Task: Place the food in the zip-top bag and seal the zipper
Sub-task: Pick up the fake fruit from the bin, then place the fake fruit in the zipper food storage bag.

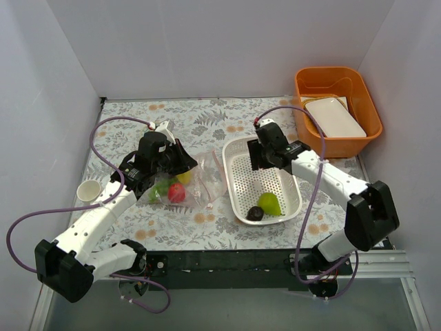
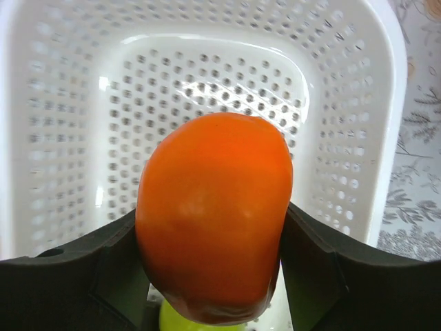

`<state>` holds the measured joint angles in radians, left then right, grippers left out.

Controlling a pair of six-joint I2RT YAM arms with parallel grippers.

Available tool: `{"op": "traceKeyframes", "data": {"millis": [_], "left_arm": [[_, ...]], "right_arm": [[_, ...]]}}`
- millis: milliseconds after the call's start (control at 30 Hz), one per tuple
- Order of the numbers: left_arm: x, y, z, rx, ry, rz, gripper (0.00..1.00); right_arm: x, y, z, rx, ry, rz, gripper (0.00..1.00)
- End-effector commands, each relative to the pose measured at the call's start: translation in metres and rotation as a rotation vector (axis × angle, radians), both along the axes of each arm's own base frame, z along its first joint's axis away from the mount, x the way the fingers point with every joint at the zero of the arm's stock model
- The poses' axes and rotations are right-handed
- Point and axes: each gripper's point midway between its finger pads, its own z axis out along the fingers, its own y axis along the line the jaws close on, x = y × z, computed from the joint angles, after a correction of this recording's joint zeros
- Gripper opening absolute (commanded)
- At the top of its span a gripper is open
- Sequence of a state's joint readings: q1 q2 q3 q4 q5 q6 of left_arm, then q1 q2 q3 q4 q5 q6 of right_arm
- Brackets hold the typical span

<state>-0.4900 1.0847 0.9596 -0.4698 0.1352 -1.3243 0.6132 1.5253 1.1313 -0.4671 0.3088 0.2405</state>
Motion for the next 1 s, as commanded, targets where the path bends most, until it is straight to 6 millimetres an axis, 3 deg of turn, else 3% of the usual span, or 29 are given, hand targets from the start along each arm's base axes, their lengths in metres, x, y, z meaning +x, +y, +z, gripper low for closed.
{"op": "traceKeyframes", "data": {"millis": [0, 133, 400, 500, 733, 800, 967], "left_arm": [[-0.003, 0.002, 0.008, -0.014, -0.022, -0.002, 0.0], [-0.004, 0.001, 0.011, -0.02, -0.026, -0.009, 0.0], [-0.004, -0.001, 0.016, -0.036, -0.03, -0.012, 0.0], [-0.004, -0.004, 0.024, -0.053, -0.041, -0.024, 0.0], [-0.004, -0.009, 0.047, -0.08, -0.07, -0.051, 0.0], [-0.004, -0.009, 0.051, -0.071, -0.072, -0.057, 0.0], [-0.011, -0.005, 0.066, -0.063, -0.081, -0.067, 0.0]], "right_arm": [[-0.014, 0.048, 0.047, 0.296, -0.035, 0.102, 0.41], [-0.035, 0.077, 0.077, 0.468, -0.051, 0.19, 0.4], [-0.074, 0.13, 0.114, 0.59, -0.061, 0.356, 0.4], [-0.091, 0.149, 0.115, 0.62, -0.045, 0.414, 0.4], [-0.114, 0.19, 0.09, 0.612, 0.039, 0.488, 0.4], [-0.114, 0.199, 0.092, 0.611, 0.029, 0.493, 0.4], [-0.107, 0.219, 0.075, 0.589, 0.059, 0.48, 0.4]]}}
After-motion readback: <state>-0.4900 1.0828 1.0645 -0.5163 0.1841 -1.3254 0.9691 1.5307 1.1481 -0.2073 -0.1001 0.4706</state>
